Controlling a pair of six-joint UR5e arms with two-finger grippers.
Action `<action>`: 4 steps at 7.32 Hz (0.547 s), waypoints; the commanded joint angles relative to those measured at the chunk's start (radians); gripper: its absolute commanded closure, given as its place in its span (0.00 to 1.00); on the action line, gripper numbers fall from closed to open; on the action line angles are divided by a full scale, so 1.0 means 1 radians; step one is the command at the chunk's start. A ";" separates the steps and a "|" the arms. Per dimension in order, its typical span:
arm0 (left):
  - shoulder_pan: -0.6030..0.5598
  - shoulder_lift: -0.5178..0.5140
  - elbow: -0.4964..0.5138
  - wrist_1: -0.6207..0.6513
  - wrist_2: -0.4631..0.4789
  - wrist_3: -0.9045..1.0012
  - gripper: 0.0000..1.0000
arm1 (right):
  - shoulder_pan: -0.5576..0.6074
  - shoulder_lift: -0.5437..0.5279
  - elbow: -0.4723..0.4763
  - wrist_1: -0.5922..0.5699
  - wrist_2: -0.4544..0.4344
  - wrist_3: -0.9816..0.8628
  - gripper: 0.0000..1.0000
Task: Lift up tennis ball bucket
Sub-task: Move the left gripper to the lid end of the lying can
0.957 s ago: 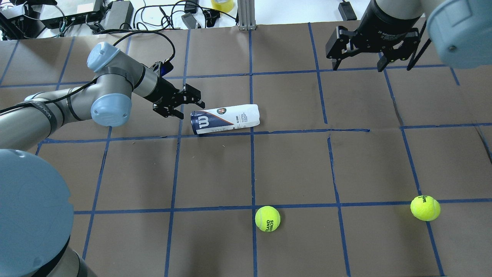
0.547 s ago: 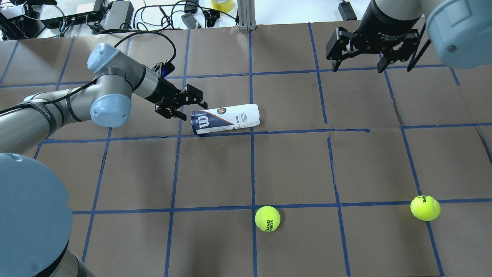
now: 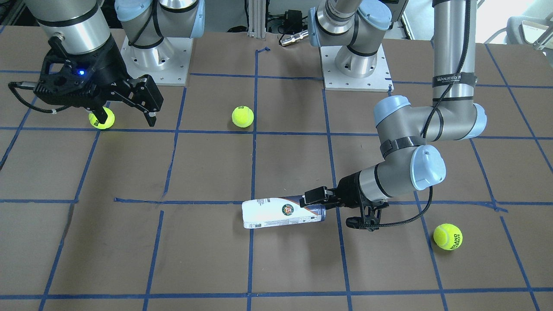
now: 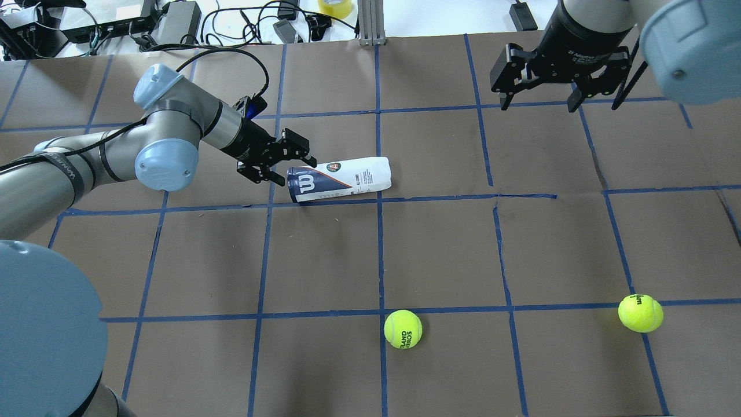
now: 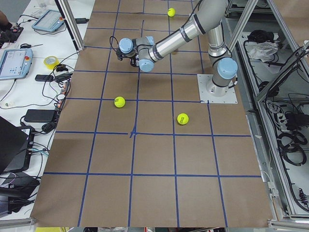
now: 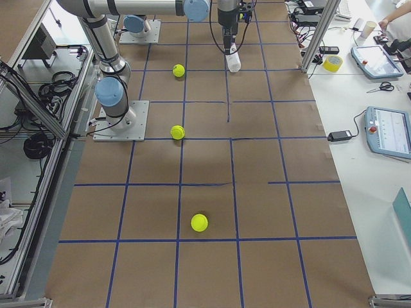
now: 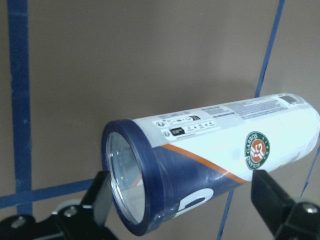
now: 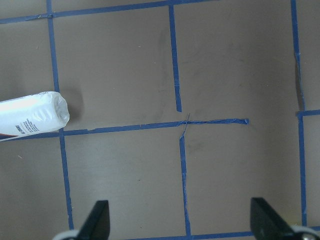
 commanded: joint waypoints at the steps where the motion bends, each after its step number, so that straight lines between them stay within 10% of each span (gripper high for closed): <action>1: -0.004 -0.014 0.000 -0.003 -0.015 -0.002 0.00 | 0.000 0.000 0.005 -0.005 0.002 -0.002 0.00; 2: -0.004 -0.012 0.001 -0.003 -0.016 -0.002 0.13 | 0.000 0.000 0.005 -0.006 0.002 -0.002 0.00; 4: -0.004 -0.015 0.004 -0.004 -0.012 -0.005 0.94 | 0.000 0.000 0.005 -0.005 0.005 0.001 0.00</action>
